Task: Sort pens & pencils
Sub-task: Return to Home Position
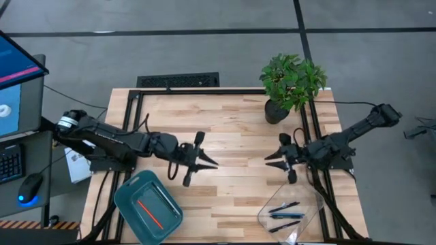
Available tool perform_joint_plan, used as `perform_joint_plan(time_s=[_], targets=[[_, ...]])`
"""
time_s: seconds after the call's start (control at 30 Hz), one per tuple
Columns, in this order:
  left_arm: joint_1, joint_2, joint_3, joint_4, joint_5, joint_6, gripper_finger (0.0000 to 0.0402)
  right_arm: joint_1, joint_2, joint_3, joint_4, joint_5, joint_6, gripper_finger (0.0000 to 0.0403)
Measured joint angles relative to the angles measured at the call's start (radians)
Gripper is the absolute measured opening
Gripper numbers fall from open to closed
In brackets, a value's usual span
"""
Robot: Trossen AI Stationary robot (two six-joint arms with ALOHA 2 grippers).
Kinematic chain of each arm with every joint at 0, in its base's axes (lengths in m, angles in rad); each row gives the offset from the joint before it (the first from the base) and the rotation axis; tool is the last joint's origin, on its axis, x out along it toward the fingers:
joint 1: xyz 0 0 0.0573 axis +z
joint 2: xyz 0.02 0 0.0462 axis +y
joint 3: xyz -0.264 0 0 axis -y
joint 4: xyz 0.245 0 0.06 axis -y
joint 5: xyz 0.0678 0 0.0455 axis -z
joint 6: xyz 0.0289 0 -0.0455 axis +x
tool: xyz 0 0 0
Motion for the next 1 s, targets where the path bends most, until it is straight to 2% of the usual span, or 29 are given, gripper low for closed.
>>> perform_joint_plan(time_s=[0.13,0.3,0.47,0.63,0.77,1.0], targets=[[-0.044,0.0,0.0,-0.014,0.004,0.0,0.0043,0.058,-0.038,-0.041,0.065,0.0,0.0,0.0113],[-0.113,0.0,0.0,-0.117,0.004,-0.016,0.0043,0.12,-0.054,-0.041,0.069,0.033,0.001,0.0113],[-0.245,0.001,-0.001,-0.142,-0.012,-0.039,0.0043,0.18,-0.037,-0.041,0.07,0.054,0.035,0.0113],[-0.387,0.004,-0.001,-0.089,-0.158,-0.066,0.0043,0.221,0.006,-0.041,0.133,0.054,0.044,0.0113],[-0.465,0.035,-0.003,-0.078,-0.219,-0.065,0.0043,0.239,0.035,-0.041,0.173,0.054,0.021,0.0113],[-0.5,0.148,-0.003,-0.058,-0.294,-0.064,0.0043,0.241,0.052,-0.04,0.177,0.055,0.021,0.0113]])
